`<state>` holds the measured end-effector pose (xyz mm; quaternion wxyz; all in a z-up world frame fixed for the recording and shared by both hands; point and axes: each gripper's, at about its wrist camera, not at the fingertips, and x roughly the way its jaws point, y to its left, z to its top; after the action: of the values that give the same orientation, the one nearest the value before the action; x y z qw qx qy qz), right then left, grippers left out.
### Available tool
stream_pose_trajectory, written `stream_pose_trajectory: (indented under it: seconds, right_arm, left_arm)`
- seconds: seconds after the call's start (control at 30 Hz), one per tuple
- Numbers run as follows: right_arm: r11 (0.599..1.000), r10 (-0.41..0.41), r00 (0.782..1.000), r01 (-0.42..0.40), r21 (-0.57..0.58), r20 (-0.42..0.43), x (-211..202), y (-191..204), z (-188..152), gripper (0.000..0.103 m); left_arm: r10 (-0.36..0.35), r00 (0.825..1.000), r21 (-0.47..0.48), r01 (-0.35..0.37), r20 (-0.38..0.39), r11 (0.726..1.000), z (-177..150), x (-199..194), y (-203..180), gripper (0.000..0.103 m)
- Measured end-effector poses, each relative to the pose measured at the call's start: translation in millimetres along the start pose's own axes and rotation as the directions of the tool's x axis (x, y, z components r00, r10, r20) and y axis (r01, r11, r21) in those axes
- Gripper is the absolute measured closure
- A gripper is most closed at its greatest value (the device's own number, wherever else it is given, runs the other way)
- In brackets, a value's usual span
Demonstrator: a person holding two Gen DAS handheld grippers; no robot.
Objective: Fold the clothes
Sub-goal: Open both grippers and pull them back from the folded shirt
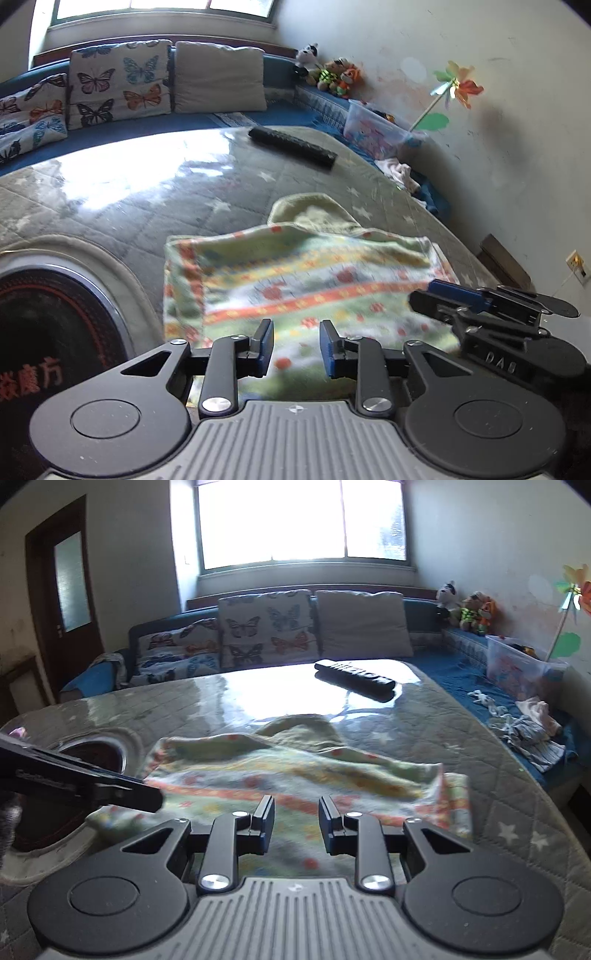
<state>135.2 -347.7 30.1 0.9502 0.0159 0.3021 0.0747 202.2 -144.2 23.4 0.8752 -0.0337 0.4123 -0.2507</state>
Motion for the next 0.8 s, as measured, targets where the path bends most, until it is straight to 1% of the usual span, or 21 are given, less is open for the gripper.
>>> stream_pose_trajectory:
  seconds: [0.17, 0.23, 0.3, 0.37, 0.4, 0.43, 0.47, 0.57, 0.63, 0.8]
  right_arm:
    - [0.999, 0.021, 0.999, -0.022, -0.039, -0.026, 3.0, 13.9, -14.3, 0.077]
    - [0.998, 0.013, 0.999, -0.015, -0.057, -0.036, 2.2, 17.2, -20.2, 0.077]
    - [0.996, -0.009, 1.0, 0.007, -0.089, -0.024, -3.6, 20.9, -25.4, 0.077]
    - [0.995, -0.024, 1.0, 0.023, -0.092, -0.007, -11.7, 19.9, -28.5, 0.076]
    - [0.996, -0.031, 1.0, 0.031, -0.086, 0.0, -15.2, 17.6, -30.0, 0.075]
    - [0.996, -0.037, 0.999, 0.037, -0.079, 0.002, -17.2, 15.5, -31.2, 0.07]
    - [0.997, -0.045, 0.999, 0.045, -0.066, 0.002, -19.5, 12.4, -32.8, 0.069]
    - [0.996, -0.088, 0.996, 0.088, -0.015, 0.002, -27.6, -5.8, -39.5, 0.069]
    - [0.994, -0.113, 0.994, 0.112, 0.015, 0.005, -31.6, -15.2, -42.7, 0.069]
    - [0.981, -0.169, 0.986, 0.169, 0.093, -0.01, -39.1, -39.9, -51.9, 0.066]
  left_arm:
    - [0.014, 1.0, 0.033, -0.013, -0.012, 0.999, -13.0, 4.5, -5.0, 0.074]
    - [0.018, 1.0, 0.039, -0.017, -0.014, 0.999, -15.3, 4.5, -5.2, 0.074]
    - [0.017, 1.0, 0.043, -0.016, -0.01, 0.999, -16.8, 2.3, -5.3, 0.074]
    - [0.018, 1.0, 0.043, -0.018, -0.007, 0.999, -18.6, -0.4, -4.3, 0.074]
    - [0.019, 1.0, 0.043, -0.019, -0.005, 0.999, -19.5, -1.8, -3.8, 0.074]
    - [0.02, 1.0, 0.043, -0.02, -0.003, 0.999, -20.8, -3.4, -3.6, 0.073]
    - [0.022, 1.0, 0.046, -0.022, 0.0, 0.999, -22.2, -5.4, -3.6, 0.072]
    - [0.028, 1.0, 0.052, -0.029, 0.008, 0.998, -26.3, -12.1, -3.8, 0.071]
    - [0.029, 0.999, 0.05, -0.03, 0.016, 0.998, -28.9, -16.9, -3.3, 0.065]
    - [0.032, 0.999, 0.043, -0.034, 0.033, 0.998, -37.1, -28.3, -2.3, 0.06]
